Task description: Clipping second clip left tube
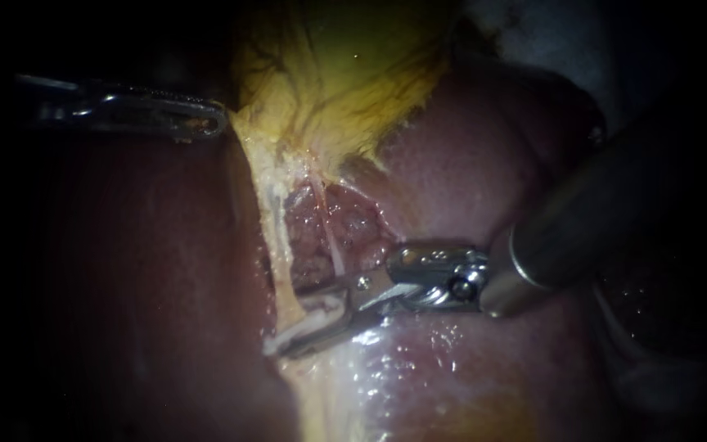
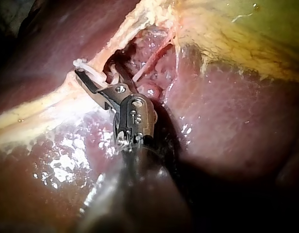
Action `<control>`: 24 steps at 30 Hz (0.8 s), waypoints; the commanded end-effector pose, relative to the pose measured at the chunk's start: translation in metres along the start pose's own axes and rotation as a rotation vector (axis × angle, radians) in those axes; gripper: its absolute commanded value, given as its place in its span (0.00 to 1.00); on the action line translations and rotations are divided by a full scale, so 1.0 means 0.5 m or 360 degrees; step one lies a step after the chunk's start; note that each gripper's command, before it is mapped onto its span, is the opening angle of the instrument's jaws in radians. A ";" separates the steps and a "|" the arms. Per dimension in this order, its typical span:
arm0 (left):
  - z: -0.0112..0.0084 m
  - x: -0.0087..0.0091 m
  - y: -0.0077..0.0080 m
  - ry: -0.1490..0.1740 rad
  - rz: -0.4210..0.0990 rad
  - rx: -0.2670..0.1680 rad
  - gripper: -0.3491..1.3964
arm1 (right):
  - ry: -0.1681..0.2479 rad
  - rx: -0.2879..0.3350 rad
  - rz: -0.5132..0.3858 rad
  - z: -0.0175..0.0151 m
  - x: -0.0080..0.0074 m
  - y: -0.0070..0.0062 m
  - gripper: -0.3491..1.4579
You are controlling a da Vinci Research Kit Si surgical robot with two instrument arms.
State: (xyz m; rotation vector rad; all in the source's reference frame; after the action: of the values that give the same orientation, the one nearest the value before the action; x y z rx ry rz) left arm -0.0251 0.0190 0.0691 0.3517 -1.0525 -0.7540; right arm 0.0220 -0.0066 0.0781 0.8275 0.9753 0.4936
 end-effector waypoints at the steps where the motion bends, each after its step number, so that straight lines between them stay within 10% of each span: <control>1: 0.0000 0.0000 0.0000 0.0000 0.0001 0.0001 0.00 | 0.0007 -0.0004 -0.0007 -0.0008 0.0005 0.0002 0.52; 24: 0.0001 0.0000 0.0000 0.0000 0.0001 0.0001 0.00 | 0.0095 0.0210 0.0010 -0.0029 0.0019 0.0021 0.53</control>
State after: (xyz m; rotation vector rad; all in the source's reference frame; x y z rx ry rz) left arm -0.0252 0.0190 0.0691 0.3518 -1.0528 -0.7534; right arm 0.0211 -0.0047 0.0780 0.9457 1.0742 0.4664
